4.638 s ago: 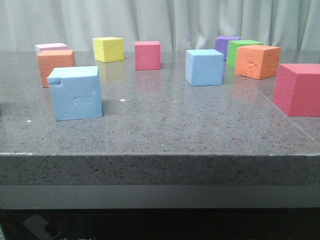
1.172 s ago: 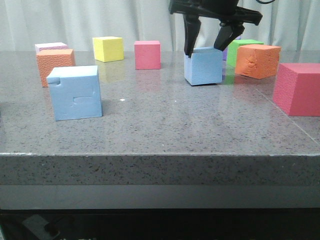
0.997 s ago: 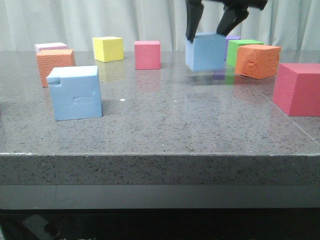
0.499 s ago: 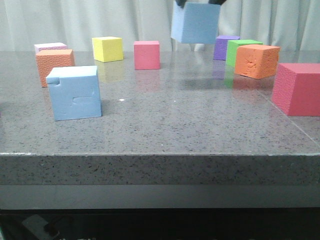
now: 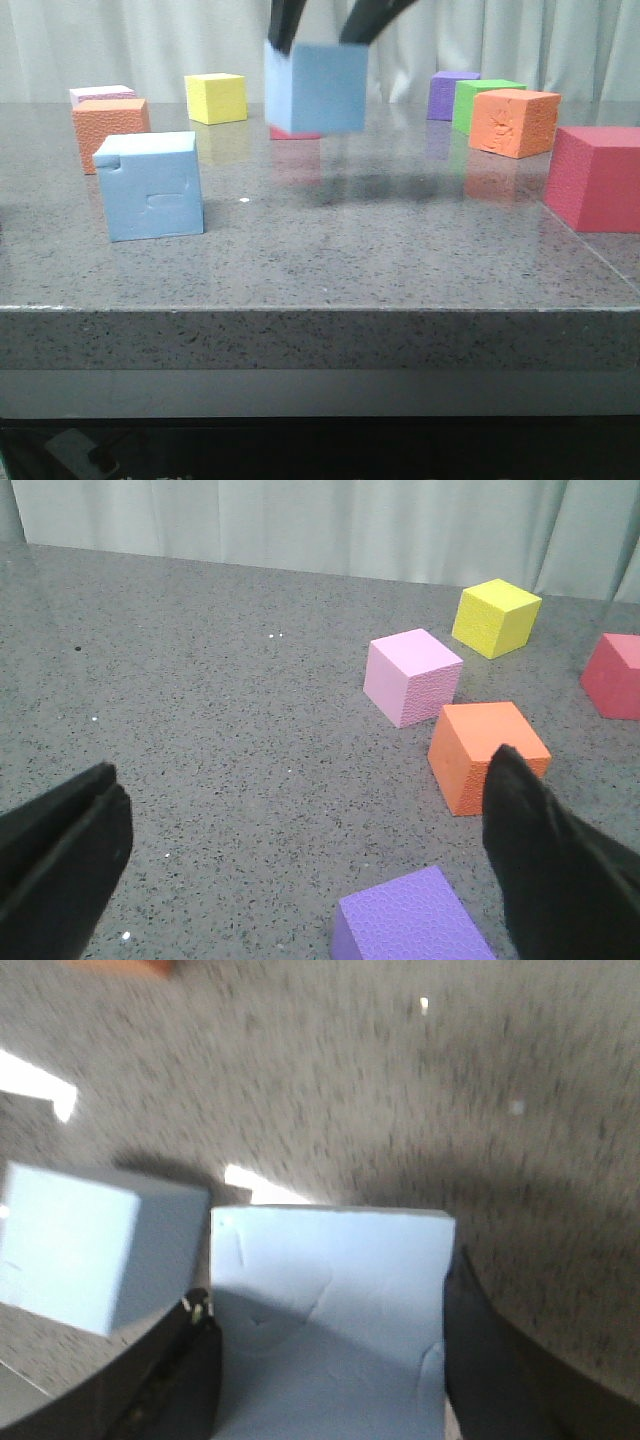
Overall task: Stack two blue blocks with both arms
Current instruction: 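Carry the cube toward the robot, set it down, open the right gripper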
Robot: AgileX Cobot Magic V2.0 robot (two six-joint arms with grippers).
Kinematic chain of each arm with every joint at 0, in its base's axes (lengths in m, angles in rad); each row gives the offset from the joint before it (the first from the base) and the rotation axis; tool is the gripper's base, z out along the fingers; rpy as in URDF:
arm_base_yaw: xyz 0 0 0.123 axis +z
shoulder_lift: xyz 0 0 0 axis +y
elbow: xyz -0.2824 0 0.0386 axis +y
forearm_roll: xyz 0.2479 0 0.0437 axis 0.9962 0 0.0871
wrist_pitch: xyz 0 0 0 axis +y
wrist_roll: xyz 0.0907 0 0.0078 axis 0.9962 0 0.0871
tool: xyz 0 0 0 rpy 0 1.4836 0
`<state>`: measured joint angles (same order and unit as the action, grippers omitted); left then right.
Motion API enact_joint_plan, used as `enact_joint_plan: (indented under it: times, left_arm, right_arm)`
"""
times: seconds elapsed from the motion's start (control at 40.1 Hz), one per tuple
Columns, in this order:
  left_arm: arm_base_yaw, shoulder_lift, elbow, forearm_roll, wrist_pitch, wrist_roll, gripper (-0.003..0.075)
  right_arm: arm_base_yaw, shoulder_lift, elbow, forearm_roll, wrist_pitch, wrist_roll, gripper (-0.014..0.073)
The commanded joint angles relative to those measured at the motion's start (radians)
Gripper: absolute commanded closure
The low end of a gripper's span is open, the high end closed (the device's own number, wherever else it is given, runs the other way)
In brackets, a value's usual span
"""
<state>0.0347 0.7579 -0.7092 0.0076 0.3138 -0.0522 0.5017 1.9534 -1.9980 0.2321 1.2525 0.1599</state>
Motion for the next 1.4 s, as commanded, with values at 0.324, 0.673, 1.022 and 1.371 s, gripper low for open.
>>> enact_joint_plan:
  times: [0.324,0.673,1.022,1.371]
  left_arm:
    - [-0.006,-0.006,-0.037,-0.002,-0.087,-0.006,0.0028]
    - [-0.006,-0.006,-0.037,-0.002,-0.087,-0.006,0.0028]
    - [-0.006,-0.006,-0.037,-0.002,-0.087,-0.006,0.0028]
    - [-0.006,-0.006,-0.037,-0.002,-0.087,-0.006,0.0028]
  right_arm:
    - [0.021,-0.081,0.21,0.011,-0.022,-0.038,0.0193]
    - [0.064,-0.084,0.21,0.01,-0.077,-0.038,0.0193]
    - [0.066,-0.085,0.21,0.011,-0.062,-0.038,-0.0024]
    - [0.066,-0.174,0.144,-0.002,-0.033,-0.038,-0.004]
